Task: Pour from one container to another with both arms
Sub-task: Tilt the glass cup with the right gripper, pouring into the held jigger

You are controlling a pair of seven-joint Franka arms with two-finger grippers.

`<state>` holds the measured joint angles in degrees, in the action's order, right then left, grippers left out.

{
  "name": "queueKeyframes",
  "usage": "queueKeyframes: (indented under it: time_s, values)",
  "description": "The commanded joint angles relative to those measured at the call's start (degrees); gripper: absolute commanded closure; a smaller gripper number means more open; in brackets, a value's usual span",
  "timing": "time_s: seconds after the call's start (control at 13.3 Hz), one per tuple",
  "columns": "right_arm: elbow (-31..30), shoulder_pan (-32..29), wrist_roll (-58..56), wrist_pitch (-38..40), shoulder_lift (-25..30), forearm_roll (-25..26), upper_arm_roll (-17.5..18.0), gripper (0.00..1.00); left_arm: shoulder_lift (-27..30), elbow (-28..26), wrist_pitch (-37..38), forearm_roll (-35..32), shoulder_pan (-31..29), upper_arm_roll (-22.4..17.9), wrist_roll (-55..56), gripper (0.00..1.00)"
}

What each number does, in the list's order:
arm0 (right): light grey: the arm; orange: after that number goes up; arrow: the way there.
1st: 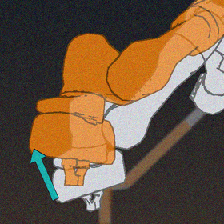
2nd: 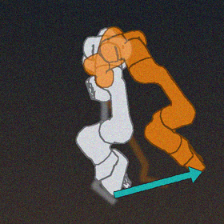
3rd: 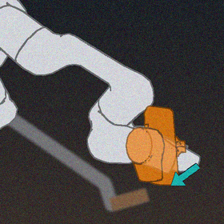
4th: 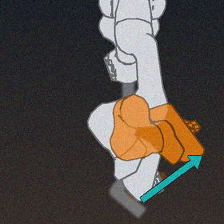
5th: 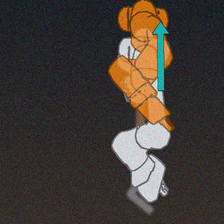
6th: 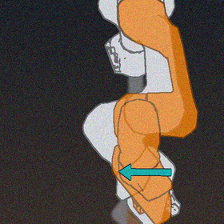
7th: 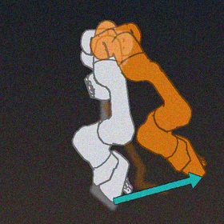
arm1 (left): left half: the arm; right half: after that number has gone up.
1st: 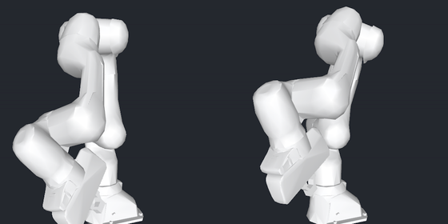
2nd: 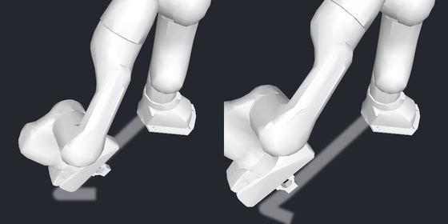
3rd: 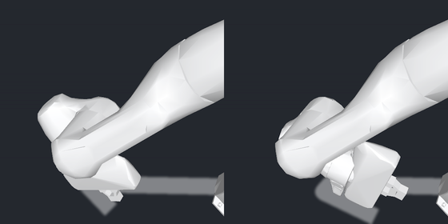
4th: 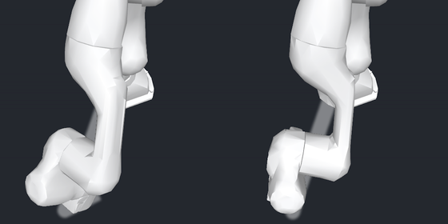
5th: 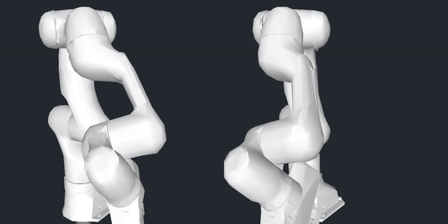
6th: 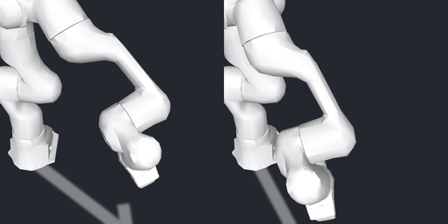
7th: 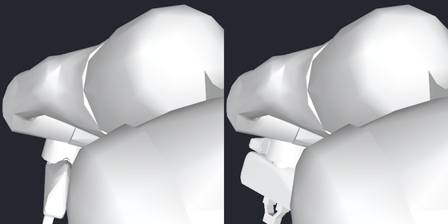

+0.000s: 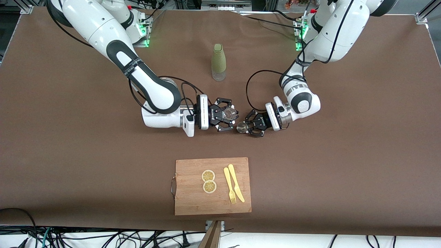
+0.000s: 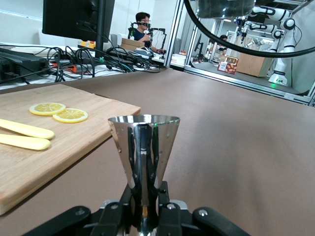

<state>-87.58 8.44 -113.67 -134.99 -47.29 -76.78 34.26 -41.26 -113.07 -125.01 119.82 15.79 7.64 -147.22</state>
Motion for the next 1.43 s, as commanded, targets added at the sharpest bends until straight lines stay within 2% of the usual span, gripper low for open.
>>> queueKeyframes:
  time_s: [0.0, 0.38, 0.6, 0.98, 1.36]
  values:
    - [1.71, 0.97, 2.74, -1.50, -0.26, -0.65, -0.15, 0.95, 0.22, -0.04, -0.33, 3.04, 0.03, 0.19, -2.11, 1.00]
    - [1.71, 2.02, 3.45, -3.17, -0.35, -0.92, -0.15, 0.95, 0.22, 0.13, -0.50, 5.33, -0.05, 0.27, -6.32, 1.00]
    - [2.85, 4.04, 9.23, -6.51, -0.35, -0.04, -0.68, 0.95, 0.30, 0.83, -2.94, 8.13, -0.05, 1.50, -6.85, 1.00]
    - [4.26, 10.89, 16.71, -7.57, -0.44, 1.80, -8.49, 0.95, 0.22, 0.75, -4.37, 13.23, -0.05, 3.34, -12.02, 1.00]
    - [6.10, 10.99, 18.64, -7.57, -1.23, 1.89, -8.94, 0.95, 0.13, -0.66, -4.02, 17.28, -0.58, 5.55, -18.52, 1.00]
